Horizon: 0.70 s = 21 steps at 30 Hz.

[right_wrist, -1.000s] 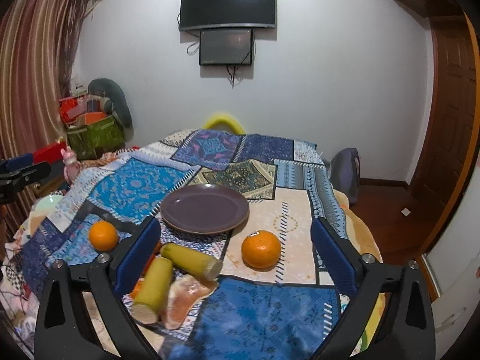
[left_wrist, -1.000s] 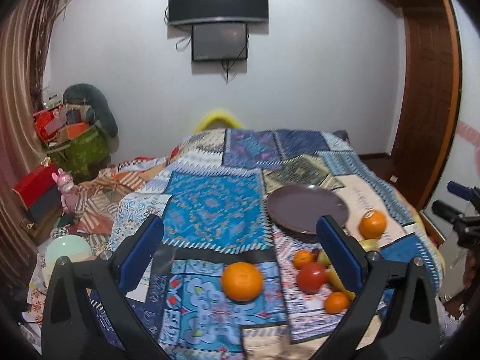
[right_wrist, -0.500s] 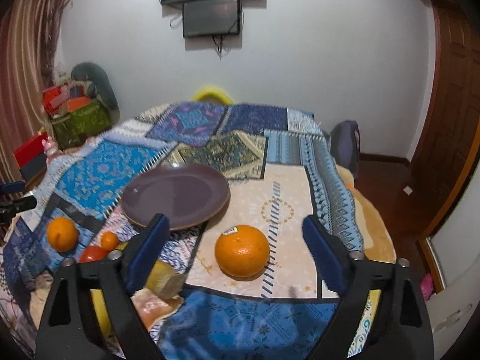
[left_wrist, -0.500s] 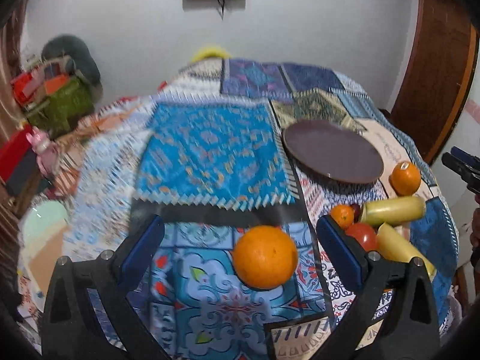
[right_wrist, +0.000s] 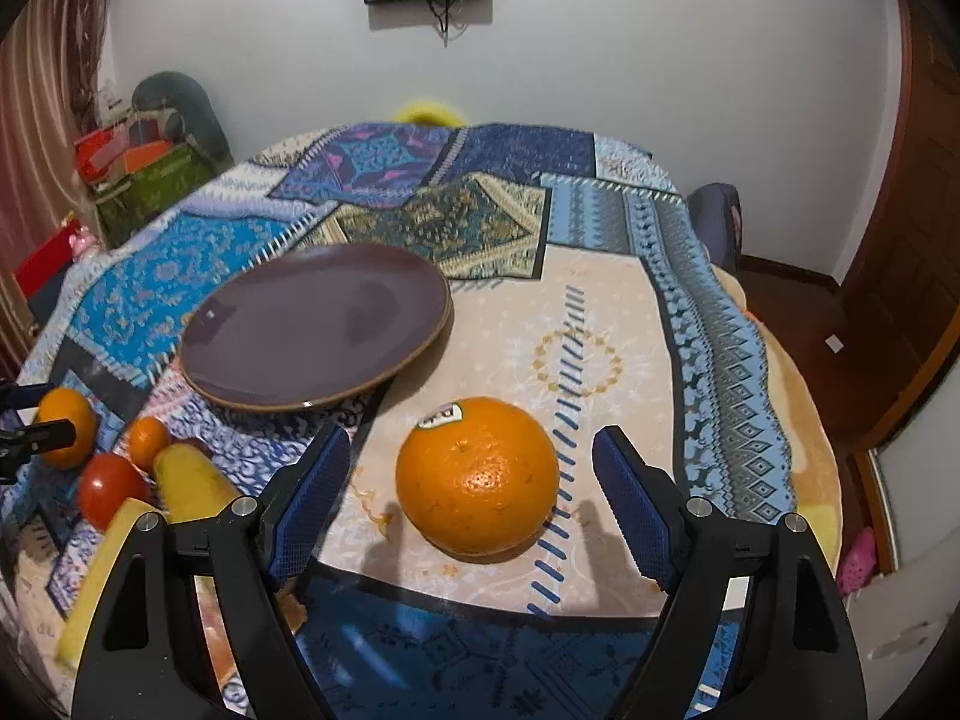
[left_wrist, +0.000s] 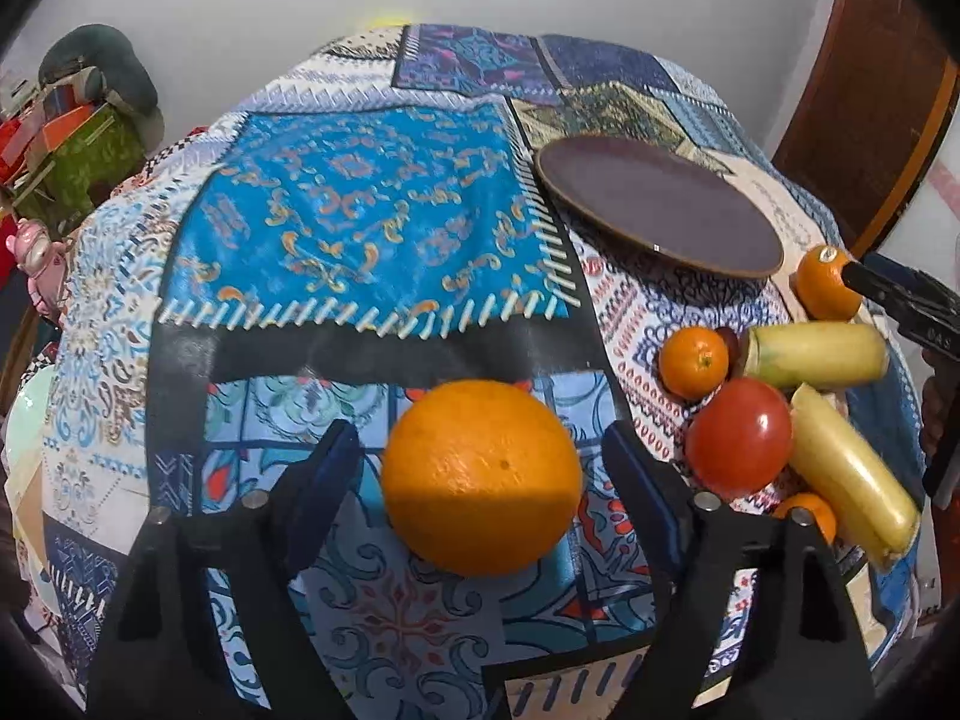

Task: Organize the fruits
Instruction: 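Move left gripper to a large orange while right gripper approaches the stickered orange, then close left gripper on the large orange while right gripper closes on the stickered orange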

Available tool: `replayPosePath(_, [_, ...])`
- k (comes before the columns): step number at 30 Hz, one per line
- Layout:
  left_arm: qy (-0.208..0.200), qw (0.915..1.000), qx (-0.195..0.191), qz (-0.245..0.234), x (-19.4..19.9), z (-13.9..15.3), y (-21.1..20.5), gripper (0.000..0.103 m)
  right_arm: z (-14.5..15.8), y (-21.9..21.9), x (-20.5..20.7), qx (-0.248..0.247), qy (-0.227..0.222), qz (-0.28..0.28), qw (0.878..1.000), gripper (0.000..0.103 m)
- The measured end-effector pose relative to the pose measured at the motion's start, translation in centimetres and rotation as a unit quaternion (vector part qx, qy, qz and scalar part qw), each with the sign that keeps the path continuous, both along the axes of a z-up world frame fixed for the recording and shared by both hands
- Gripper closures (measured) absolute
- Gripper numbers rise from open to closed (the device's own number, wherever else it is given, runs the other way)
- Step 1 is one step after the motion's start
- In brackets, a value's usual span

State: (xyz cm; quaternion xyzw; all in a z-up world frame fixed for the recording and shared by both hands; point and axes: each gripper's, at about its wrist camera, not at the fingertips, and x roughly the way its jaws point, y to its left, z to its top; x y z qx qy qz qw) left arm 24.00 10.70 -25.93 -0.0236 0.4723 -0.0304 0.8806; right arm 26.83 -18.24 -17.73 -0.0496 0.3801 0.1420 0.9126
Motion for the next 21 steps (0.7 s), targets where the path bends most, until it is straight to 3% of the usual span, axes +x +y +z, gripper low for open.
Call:
replayPosePath(6, [0.006, 0.9999, -0.013, 0.01, 0.3, -0.7, 0.2, 0.038, -1.9, -0.3, 0.8, 0.021, 0.034, -0.003, 0.999, 0.022])
replayPosePath(9, [0.002, 0.9998, -0.016, 0.013, 0.3, -0.7, 0.3, 0.038, -2.4, -0.5, 1.1, 0.043, 0.051, -0.004, 0.998, 0.022])
replayPosePath(15, [0.002, 0.9998, -0.017, 0.012, 0.2, -0.5, 0.3, 0.038, -2.7, -0.2, 1.5, 0.043, 0.06, -0.004, 0.997, 0.023])
replayPosePath(18, [0.001, 0.9997, -0.018, 0.014, 0.0, -0.3, 0.3, 0.038, -2.7, -0.5, 1.9, 0.047, 0.065, -0.013, 0.997, 0.032])
replayPosePath(21, [0.0, 0.9998, -0.018, 0.012, -0.3, 0.0, 0.3, 0.038, -2.7, -0.6, 2.1, 0.044, 0.068, -0.015, 0.997, 0.034])
